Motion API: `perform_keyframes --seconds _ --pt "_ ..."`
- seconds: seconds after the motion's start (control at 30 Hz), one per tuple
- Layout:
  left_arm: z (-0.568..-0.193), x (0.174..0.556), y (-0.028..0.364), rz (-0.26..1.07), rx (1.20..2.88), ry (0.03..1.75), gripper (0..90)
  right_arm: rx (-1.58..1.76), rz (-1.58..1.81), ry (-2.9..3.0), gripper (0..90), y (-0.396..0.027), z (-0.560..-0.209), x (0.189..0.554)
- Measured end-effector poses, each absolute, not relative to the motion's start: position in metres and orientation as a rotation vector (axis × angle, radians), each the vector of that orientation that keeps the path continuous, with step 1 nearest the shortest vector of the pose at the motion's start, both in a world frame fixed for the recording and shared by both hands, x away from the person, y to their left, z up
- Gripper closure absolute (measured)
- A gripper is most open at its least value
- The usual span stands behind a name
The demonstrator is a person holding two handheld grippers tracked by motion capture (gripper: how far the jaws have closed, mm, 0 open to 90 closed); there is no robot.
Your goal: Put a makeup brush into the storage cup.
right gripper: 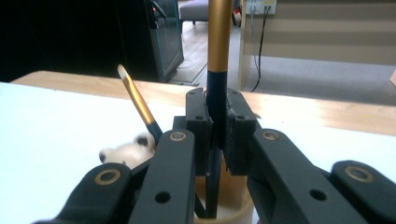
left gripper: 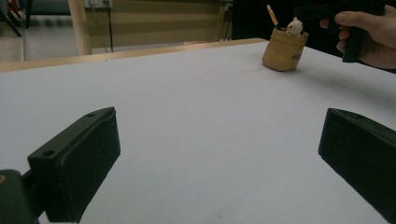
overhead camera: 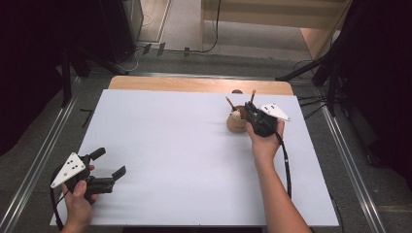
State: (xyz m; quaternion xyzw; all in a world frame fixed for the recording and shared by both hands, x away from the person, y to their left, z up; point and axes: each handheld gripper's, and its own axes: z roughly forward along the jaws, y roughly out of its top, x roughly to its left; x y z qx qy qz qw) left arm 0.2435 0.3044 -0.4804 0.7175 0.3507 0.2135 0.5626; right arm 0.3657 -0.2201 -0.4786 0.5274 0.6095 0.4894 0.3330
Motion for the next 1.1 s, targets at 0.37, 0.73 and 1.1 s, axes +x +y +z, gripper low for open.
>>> perform_keyframes --seconds 0.37,0.73,1.1 --pt "-0.481 0.244 0.304 0.501 1.688 0.829 0.0 1.401 1.223 1.586 49.2 -0.223 -0.476 0.356" --pt "-0.481 0.244 0.303 0.503 1.695 0.822 0.0 1.425 1.216 1.603 26.2 -0.232 -0.477 0.333" --pt "-0.480 0.243 0.302 0.503 1.693 0.821 0.0 1.366 1.231 1.660 9.8 -0.238 -0.477 0.306"
